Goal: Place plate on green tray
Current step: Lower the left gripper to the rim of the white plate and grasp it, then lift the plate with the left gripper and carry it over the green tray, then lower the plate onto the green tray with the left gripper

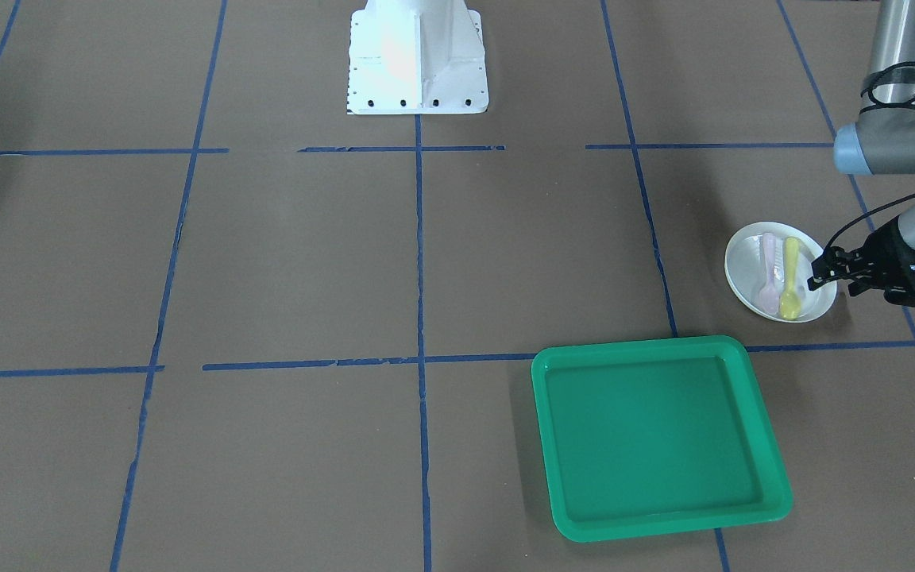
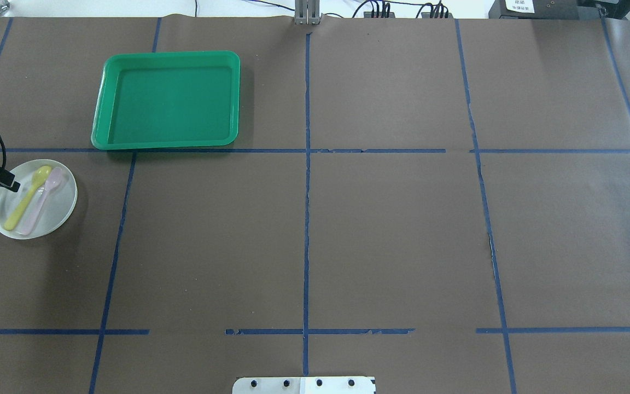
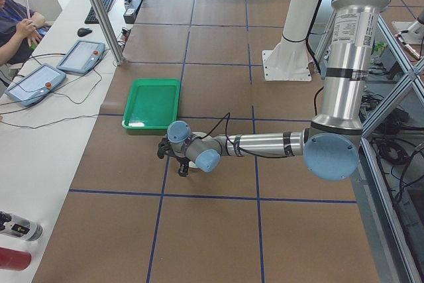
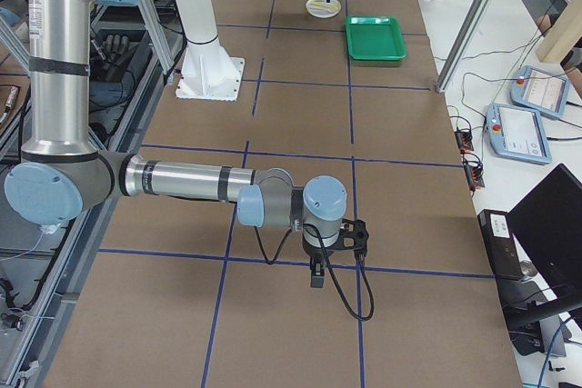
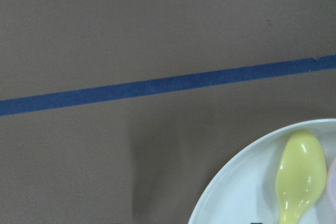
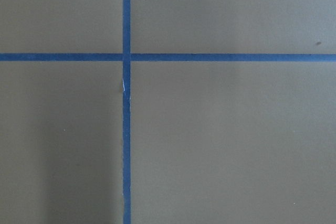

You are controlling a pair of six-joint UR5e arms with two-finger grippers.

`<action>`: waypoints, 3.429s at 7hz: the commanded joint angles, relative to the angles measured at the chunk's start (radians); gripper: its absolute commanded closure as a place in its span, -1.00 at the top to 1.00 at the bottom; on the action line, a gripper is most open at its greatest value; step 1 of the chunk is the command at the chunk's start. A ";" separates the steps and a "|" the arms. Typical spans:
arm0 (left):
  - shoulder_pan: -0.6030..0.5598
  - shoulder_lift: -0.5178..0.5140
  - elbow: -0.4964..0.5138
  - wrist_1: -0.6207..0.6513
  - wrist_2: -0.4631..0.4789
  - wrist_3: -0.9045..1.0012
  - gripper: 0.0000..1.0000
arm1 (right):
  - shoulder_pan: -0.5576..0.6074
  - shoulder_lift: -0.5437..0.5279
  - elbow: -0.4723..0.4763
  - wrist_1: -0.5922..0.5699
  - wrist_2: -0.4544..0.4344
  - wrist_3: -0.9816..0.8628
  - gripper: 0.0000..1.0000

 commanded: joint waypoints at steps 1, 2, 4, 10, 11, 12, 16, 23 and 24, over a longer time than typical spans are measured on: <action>0.002 0.002 0.001 -0.005 -0.001 0.006 -0.13 | 0.000 0.000 0.001 0.000 0.000 0.000 1.00; 0.002 0.002 -0.005 -0.005 -0.001 0.010 -0.49 | 0.000 0.000 0.001 0.002 0.000 0.000 1.00; 0.002 0.008 -0.011 -0.005 -0.011 0.010 -1.00 | 0.000 0.000 0.001 0.002 0.000 0.000 1.00; -0.128 0.037 -0.047 0.015 -0.496 0.015 -1.00 | 0.000 0.000 0.001 0.002 0.000 0.000 1.00; -0.152 0.035 -0.047 0.015 -0.544 0.004 -1.00 | 0.000 0.000 0.001 0.000 0.000 0.000 1.00; -0.186 0.020 -0.063 0.041 -0.541 -0.050 -1.00 | 0.000 0.000 0.001 0.000 0.000 0.000 1.00; -0.086 -0.262 0.013 0.040 -0.254 -0.499 -1.00 | 0.000 0.000 0.001 0.000 0.000 0.000 1.00; 0.082 -0.491 0.314 -0.307 0.008 -1.049 -1.00 | 0.000 0.000 0.001 0.000 0.000 0.000 1.00; 0.083 -0.492 0.329 -0.317 0.030 -1.053 -1.00 | 0.000 0.000 0.001 0.000 0.000 0.000 1.00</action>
